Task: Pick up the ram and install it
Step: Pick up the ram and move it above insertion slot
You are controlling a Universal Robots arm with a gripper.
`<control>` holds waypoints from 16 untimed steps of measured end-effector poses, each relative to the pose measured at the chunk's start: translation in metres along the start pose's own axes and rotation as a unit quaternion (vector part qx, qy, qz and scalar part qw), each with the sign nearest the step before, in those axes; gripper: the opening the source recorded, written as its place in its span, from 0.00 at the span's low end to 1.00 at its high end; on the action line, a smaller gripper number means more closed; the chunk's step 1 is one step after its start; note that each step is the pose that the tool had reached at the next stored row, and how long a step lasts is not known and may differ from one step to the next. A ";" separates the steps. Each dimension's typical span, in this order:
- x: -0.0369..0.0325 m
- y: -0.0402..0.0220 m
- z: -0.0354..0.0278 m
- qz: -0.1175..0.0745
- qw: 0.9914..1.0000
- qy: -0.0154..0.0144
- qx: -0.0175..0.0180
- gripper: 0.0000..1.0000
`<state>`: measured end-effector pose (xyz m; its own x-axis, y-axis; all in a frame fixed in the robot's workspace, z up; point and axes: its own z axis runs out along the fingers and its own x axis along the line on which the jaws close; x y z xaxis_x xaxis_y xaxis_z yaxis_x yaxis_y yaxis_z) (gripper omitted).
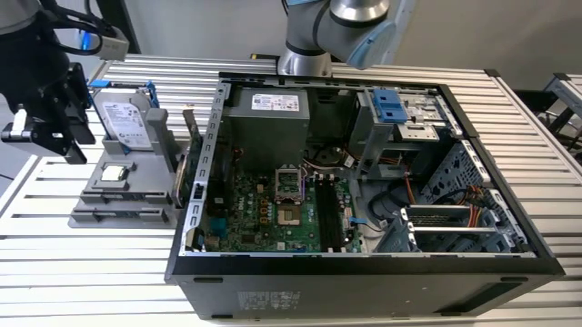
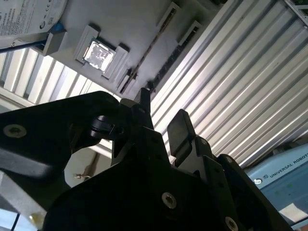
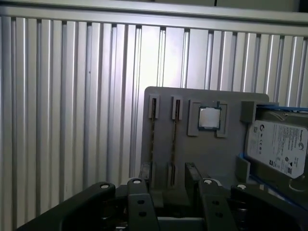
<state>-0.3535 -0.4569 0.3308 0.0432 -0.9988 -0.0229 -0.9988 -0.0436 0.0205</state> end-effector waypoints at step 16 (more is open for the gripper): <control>0.0008 -0.0011 0.0292 0.000 1.000 0.000 0.002 1.00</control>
<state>-0.3530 -0.4570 0.3016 0.0432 -0.9988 -0.0228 -0.9989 -0.0436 0.0162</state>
